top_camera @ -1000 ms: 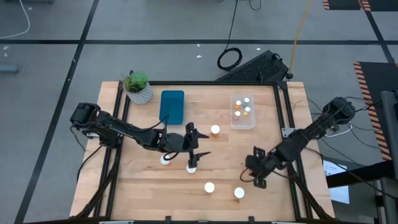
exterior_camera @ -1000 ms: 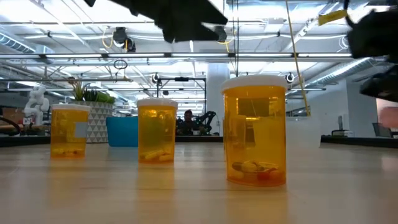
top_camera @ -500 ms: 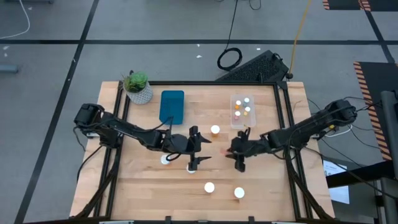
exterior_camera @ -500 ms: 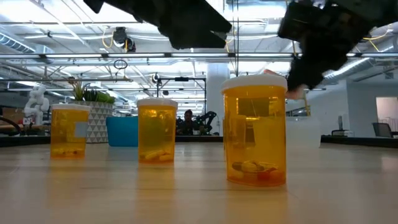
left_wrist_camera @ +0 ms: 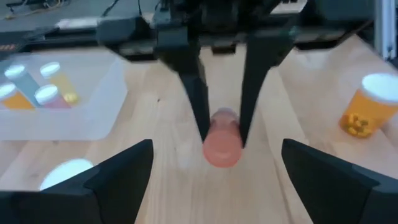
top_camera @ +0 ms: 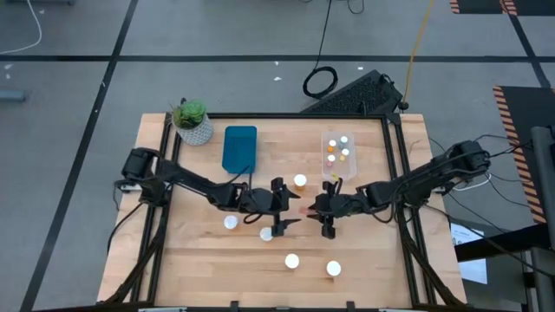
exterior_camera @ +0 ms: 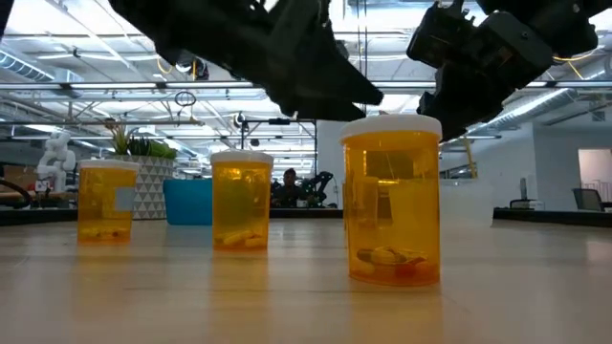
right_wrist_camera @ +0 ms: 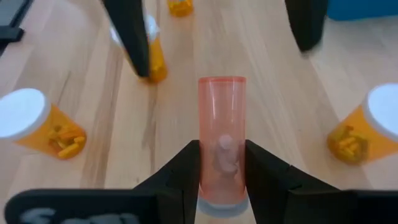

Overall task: Pick and place medicine bottles into bin by pill shape (circle, oval)
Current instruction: Put the small light orange pill bottle into the transparent bin

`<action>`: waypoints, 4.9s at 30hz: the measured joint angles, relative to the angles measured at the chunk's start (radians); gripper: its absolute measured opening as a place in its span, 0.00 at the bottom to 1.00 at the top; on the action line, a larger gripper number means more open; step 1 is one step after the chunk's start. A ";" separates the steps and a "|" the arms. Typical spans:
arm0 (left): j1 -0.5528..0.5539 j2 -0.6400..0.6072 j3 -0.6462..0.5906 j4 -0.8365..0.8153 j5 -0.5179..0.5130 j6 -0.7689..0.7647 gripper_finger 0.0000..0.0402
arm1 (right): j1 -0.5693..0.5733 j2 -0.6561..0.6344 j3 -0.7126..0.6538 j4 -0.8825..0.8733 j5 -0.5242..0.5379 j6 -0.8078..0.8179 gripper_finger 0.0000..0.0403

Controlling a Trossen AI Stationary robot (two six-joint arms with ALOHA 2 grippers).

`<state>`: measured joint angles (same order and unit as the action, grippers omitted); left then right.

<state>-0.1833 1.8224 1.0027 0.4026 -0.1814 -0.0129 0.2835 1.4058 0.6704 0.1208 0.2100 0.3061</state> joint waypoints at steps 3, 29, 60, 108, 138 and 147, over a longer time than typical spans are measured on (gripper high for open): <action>0.000 0.030 0.000 0.042 -0.001 0.000 0.84 | -0.009 0.003 0.000 0.014 -0.001 -0.017 0.25; 0.001 0.065 0.000 0.129 -0.028 0.087 0.31 | -0.016 0.004 -0.001 0.073 0.006 -0.041 0.25; -0.003 -0.212 -0.025 -0.200 -0.047 0.097 0.30 | 0.092 -0.172 -0.044 0.072 0.240 -0.064 0.72; -0.042 -0.105 -0.240 0.755 -0.028 0.110 0.30 | 0.075 0.081 -0.187 1.162 0.153 -0.324 0.41; -0.040 -0.221 -0.240 0.376 -0.141 0.078 0.78 | 0.066 -0.200 -0.187 0.716 0.241 -0.254 0.28; -0.008 -0.297 -0.240 0.103 -0.187 0.024 0.72 | -0.046 -0.430 -0.037 -0.005 0.284 -0.122 0.29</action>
<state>-0.1917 1.5253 0.7628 0.5059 -0.3687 0.0107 0.2372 0.9760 0.6334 0.1158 0.4938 0.1845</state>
